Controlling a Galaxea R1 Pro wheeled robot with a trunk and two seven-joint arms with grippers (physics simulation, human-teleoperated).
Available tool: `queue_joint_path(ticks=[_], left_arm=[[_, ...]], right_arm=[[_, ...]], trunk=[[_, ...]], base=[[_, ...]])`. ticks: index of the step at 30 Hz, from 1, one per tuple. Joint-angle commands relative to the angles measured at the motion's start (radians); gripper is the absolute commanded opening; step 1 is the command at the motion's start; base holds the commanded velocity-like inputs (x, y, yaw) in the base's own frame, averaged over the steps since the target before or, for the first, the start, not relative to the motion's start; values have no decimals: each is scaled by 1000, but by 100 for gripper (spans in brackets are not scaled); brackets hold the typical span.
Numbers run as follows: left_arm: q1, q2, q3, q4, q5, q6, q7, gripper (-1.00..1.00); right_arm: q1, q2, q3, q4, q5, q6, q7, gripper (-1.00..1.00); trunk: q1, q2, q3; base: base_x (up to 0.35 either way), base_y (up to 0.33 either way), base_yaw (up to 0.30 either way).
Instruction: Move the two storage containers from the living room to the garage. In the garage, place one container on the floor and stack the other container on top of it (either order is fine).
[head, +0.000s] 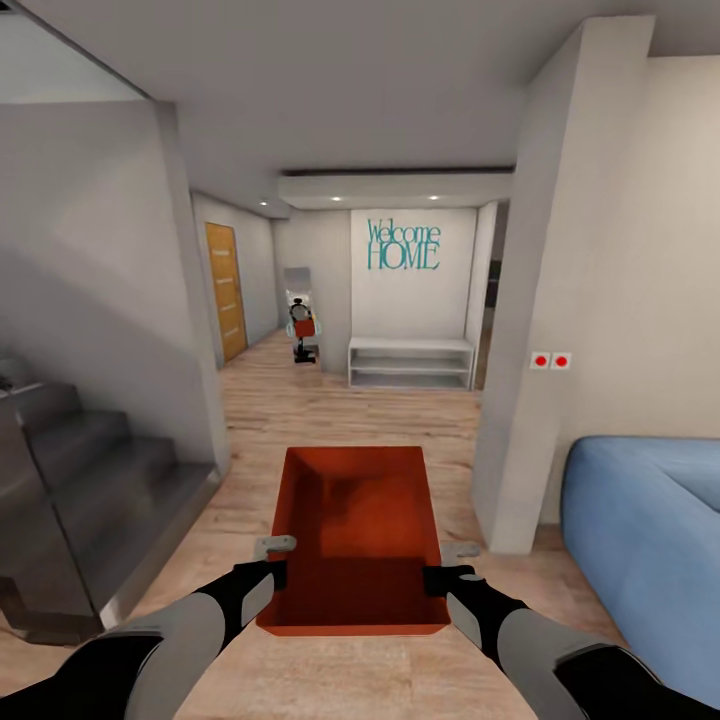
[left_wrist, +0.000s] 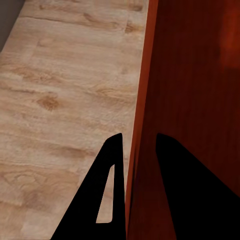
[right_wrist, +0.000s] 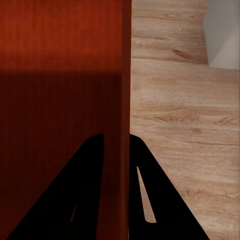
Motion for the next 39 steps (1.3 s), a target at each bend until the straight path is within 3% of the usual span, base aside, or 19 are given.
queue_joint_path(ticks=[1, 28, 39], left_arm=[[0, 46, 24, -2, -1, 5, 59, -100], [0, 47, 24, -2, -1, 5, 59, -100], [0, 47, 24, -2, -1, 5, 59, -100]], right_arm=[[0, 0, -24, -1, -7, 1, -52, -100], [0, -1, -24, -1, -7, -2, -51, -100], [0, -2, -24, -1, -7, 0, -49, -100]], trunk=[[1, -1, 0], [1, -1, 0], [1, -1, 0]], base=[[322, 0, 0], [322, 0, 3], [322, 0, 219]])
